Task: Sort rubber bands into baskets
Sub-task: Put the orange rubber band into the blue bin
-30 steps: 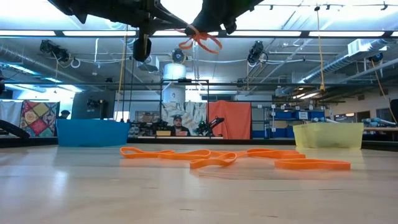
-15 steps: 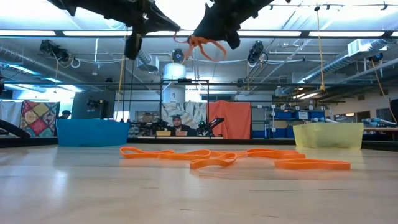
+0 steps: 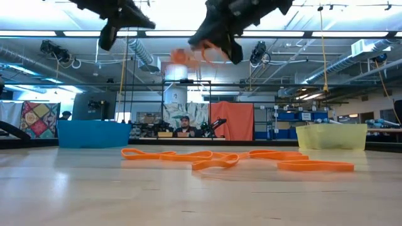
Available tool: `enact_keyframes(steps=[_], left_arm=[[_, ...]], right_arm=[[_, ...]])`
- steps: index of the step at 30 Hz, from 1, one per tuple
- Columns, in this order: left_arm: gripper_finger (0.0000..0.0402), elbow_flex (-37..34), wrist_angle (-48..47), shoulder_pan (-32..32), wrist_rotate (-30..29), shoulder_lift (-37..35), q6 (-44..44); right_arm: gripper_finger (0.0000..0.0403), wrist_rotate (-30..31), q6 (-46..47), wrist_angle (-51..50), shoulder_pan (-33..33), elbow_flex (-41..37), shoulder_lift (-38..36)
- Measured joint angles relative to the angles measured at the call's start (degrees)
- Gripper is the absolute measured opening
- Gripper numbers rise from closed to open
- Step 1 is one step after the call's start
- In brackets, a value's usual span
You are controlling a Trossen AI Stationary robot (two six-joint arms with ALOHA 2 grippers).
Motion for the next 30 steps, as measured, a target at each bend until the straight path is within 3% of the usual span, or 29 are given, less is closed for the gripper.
enact_keyframes(steps=[2, 7, 10, 13, 20, 25, 30], left_arm=[[0.0, 0.0, -4.18, 0.04, -1.46, -1.33, -0.4], [0.0, 0.02, -19.65, 1.92, -6.1, -3.27, -4.27], [0.0, -0.02, -27.18, 3.56, -4.42, -3.36, -9.44], [0.0, -0.02, -29.21, 3.83, -1.16, -3.03, -10.81], [0.0, -0.02, -31.04, 4.7, -0.77, -3.36, -10.74], [0.0, -0.02, -32.03, 5.25, 2.06, -4.27, -9.84], [0.0, -0.02, -31.82, 5.35, 2.35, -4.54, -9.78]], right_arm=[[0.0079, -2.75, 2.38, -1.66, -0.98, 0.0, 0.96], [0.0092, -3.01, 4.69, -5.15, -1.52, -0.07, 4.74], [0.0092, -3.35, 5.51, -5.41, -1.01, -0.07, 7.71], [0.0092, -2.97, 6.02, -4.47, 0.01, -0.06, 11.41], [0.0092, 2.07, 1.74, -0.15, 0.98, -0.09, 21.29], [0.0097, 2.88, -2.98, -4.22, 0.76, -0.08, 23.2], [0.0097, 11.36, -6.05, -7.1, 1.51, 0.03, 22.99]])
